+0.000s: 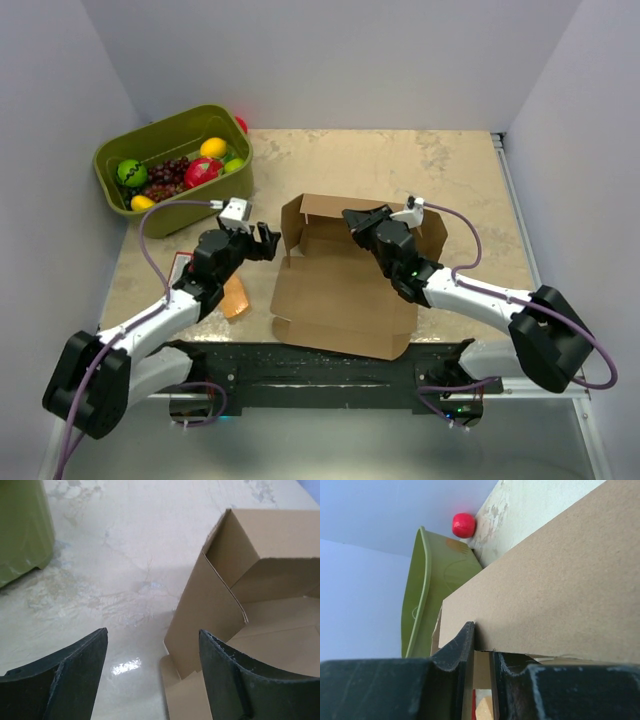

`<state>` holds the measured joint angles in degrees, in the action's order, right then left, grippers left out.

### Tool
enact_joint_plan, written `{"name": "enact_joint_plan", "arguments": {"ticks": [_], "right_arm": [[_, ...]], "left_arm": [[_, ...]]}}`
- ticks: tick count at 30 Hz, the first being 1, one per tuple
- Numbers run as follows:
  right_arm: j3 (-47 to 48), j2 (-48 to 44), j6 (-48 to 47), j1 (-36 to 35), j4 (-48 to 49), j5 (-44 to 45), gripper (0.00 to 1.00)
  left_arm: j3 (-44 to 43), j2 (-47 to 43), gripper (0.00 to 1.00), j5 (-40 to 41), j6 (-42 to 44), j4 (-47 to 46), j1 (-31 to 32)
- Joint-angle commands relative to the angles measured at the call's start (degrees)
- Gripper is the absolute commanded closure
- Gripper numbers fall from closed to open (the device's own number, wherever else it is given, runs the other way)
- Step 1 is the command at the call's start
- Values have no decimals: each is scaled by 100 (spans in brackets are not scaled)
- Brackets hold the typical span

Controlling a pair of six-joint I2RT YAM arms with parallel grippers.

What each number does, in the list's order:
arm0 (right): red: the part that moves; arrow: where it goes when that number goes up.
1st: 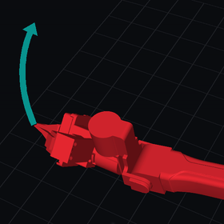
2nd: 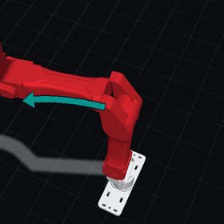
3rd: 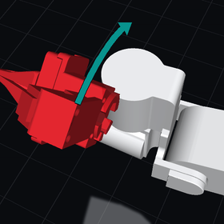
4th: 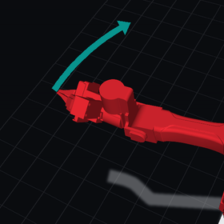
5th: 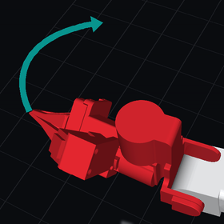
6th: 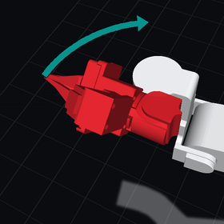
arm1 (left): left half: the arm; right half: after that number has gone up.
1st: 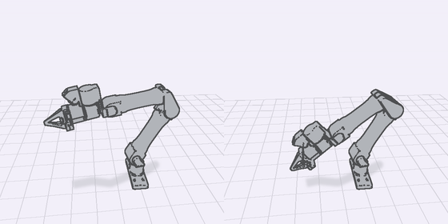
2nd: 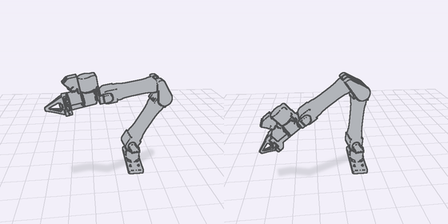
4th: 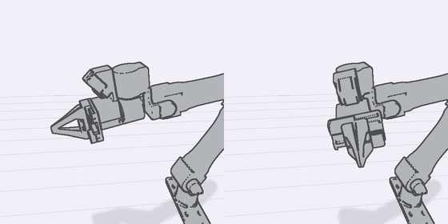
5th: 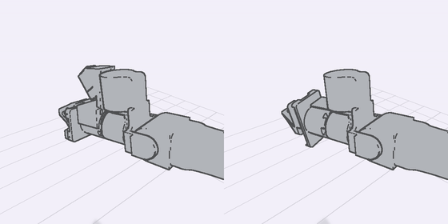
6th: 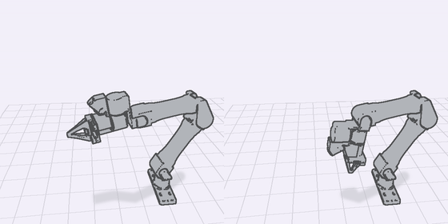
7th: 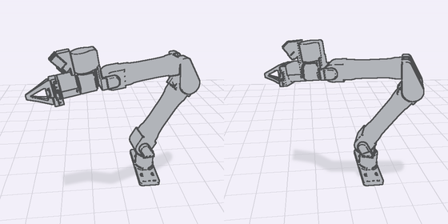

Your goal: Fold the paper box

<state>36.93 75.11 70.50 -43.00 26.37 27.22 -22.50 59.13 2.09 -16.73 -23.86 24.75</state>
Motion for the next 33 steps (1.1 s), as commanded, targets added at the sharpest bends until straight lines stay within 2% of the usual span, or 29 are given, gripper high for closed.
{"name": "enact_joint_plan", "arguments": {"ticks": [1,6,15,33], "right_arm": [[-19,135,-388,29,-370,-33,87],[16,153,-397,29,-387,-59,88],[95,188,-432,29,-466,-94,89],[201,223,-397,29,-484,-235,91]], "left_arm": [[-141,475,23,-980,521,-1084,-32],[-114,1143,24,-1552,820,-2006,-32],[-369,1944,35,-1861,1146,-2580,-32],[-668,2577,51,-1800,1462,-2721,47]]}}
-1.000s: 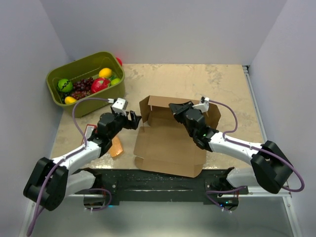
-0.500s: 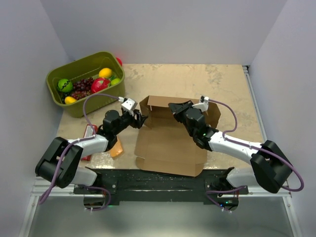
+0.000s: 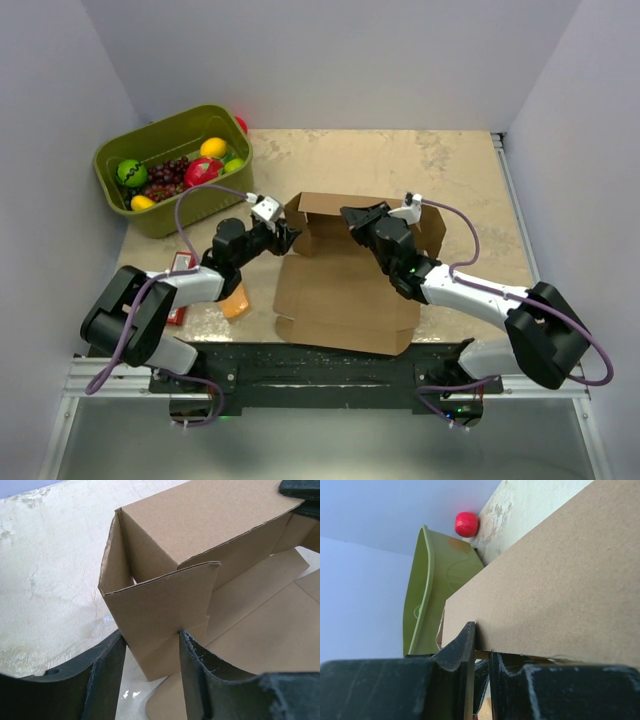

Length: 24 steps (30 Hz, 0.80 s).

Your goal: Fold the paper box

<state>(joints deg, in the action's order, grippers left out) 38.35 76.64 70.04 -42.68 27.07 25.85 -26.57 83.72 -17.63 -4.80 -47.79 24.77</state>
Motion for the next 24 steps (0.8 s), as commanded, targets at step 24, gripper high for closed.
{"name": "enact_joint_plan", "arguments": {"ticks": [24], "right_arm": [[129,97,-78,-4,-554,-387,95]], "left_arm": [[-1184,856,72,2456,647,665,1231]]}}
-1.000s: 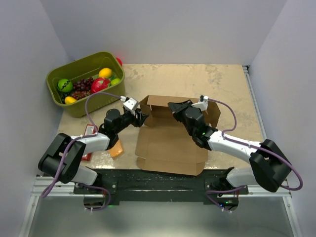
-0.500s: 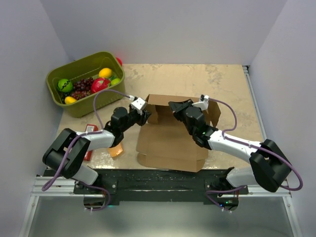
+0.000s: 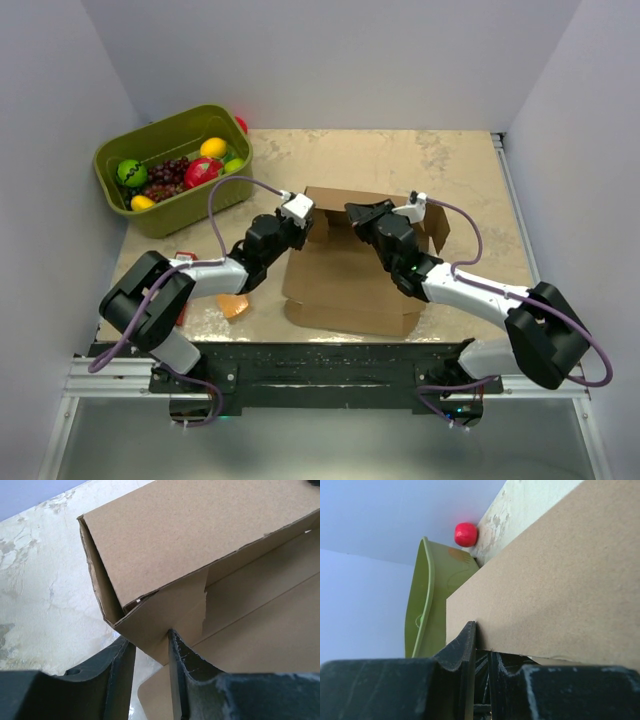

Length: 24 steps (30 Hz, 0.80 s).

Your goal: Fold the paper box

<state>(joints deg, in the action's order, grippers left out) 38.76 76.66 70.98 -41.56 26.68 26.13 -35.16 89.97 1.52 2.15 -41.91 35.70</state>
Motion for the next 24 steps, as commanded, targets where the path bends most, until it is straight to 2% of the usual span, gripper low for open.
{"name": "enact_joint_plan", "arguments": {"ticks": [1,3,5,6,9,12,13,14,24], "right_arm": [[79,77,-164,-124,-514,-424,95],[61,42,-155,-124,-558,-364,95],[35,24,-102,-124,-585,-345,95],[26,15,-93,-124,-593,-363,95],[9,-2,-93,-124,-611,-380,96],[-9,-20,-93,-115,-611,-398,96],[-9,-29,-93,-115,-602,-416,96],[-18,-46,-93,-124,-611,-416,96],[-9,-64,-120,-115,-558,-486,95]], "left_arm": [[-334,231,74,682,-170,130,147],[-334,179,74,1008,-469,174,139],[-299,109,72,895,-663,131,147],[-212,30,63,772,-664,61,147],[-1,-129,49,236,-567,-238,139],[96,-208,42,-72,-540,-309,34],[114,-226,40,-116,-593,-352,-10],[140,-226,39,-517,-619,-405,-141],[405,-200,35,-1408,-558,-994,-608]]}}
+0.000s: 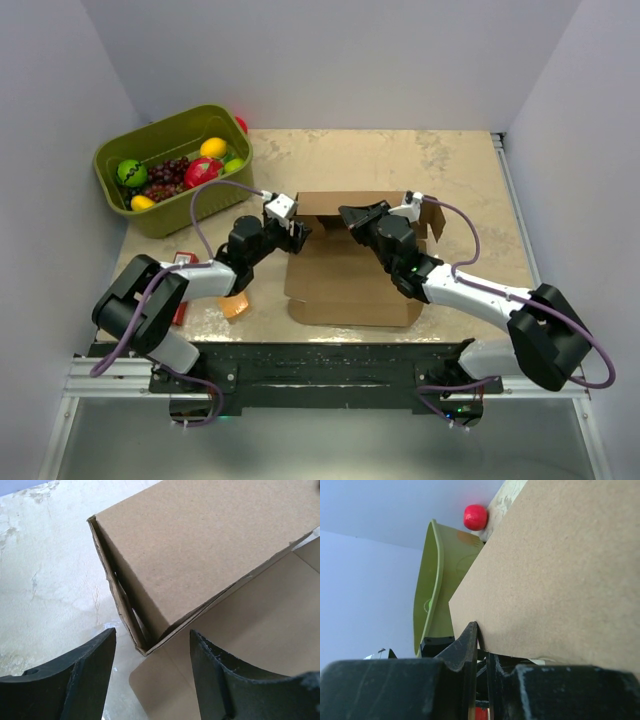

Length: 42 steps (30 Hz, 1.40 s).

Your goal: Fold the paper box

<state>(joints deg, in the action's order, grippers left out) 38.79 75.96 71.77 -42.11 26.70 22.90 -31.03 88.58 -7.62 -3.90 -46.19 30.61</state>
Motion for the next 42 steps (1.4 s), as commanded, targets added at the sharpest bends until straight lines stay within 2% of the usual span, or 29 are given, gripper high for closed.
{"name": "enact_joint_plan", "arguments": {"ticks": [1,8,13,23,29,31,32,35,42], "right_arm": [[-3,15,-198,-69,-552,-180,95],[41,85,-189,-61,-587,-180,95],[41,147,-172,-61,-604,-207,95],[103,331,-75,-61,-622,-320,95],[112,419,-22,-69,-604,-374,96],[120,402,-40,-61,-631,-365,95],[147,402,-57,-61,-631,-365,95],[173,375,-145,-61,-640,-347,92],[103,261,-277,-52,-525,-330,76]], "left_arm": [[-26,-7,35,-521,82,-601,-108],[-105,484,45,-601,100,-1172,-108],[-114,775,56,-487,39,-1777,-117],[-202,1311,65,-390,-260,-2657,-108],[-211,1426,76,-275,-585,-3159,-117],[-246,1426,81,-188,-682,-3124,-108],[-263,1400,88,-135,-717,-3098,-108],[-255,1277,100,128,-787,-2852,-108],[-352,785,100,559,-902,-1623,-117]]}}
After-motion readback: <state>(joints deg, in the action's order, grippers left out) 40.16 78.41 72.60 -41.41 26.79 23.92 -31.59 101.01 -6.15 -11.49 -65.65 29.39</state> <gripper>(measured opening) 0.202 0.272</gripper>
